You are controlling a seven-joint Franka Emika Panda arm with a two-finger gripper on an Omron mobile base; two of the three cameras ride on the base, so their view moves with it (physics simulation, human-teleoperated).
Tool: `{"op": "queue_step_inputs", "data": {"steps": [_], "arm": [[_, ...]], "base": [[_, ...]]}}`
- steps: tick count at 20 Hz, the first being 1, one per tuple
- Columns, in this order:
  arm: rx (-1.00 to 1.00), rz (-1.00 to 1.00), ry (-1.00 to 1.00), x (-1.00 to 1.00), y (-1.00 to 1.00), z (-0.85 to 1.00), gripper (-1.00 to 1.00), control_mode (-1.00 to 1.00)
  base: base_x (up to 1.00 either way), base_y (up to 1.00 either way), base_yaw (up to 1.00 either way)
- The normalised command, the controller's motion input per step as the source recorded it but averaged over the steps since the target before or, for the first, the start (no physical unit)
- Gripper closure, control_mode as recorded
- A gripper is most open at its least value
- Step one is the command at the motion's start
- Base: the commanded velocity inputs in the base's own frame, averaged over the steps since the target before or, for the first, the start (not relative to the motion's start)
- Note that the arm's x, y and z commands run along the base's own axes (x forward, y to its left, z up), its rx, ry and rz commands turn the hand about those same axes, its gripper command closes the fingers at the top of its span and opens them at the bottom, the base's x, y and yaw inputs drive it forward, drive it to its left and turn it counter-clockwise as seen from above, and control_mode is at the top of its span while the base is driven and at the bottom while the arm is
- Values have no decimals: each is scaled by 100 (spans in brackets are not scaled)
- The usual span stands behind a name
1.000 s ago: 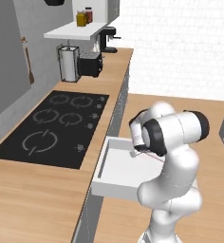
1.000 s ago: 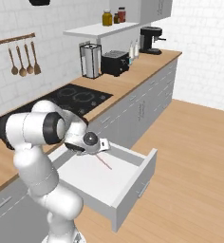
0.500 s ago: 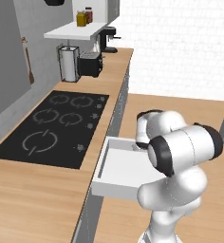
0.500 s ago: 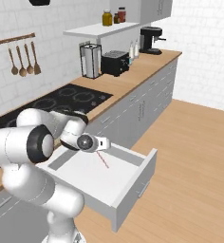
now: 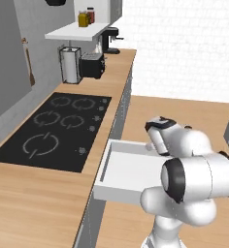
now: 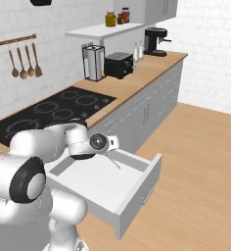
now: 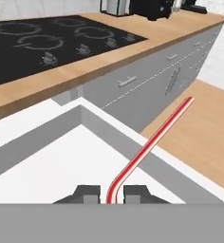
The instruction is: Take a straw from the drawer in front and place it inside the glass cup on the dining counter.
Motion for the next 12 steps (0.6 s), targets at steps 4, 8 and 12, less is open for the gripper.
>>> {"op": "queue_step_inputs", "data": {"steps": [4,8,12], "arm": [[-2,20,10,0,-7,100,100,-100],[-3,10,13,-13,0,97,100,-100],[2,-15,-3,-57,18,26,100,-100]], "base": [[0,0,0],[0,0,0],[0,0,0]]}}
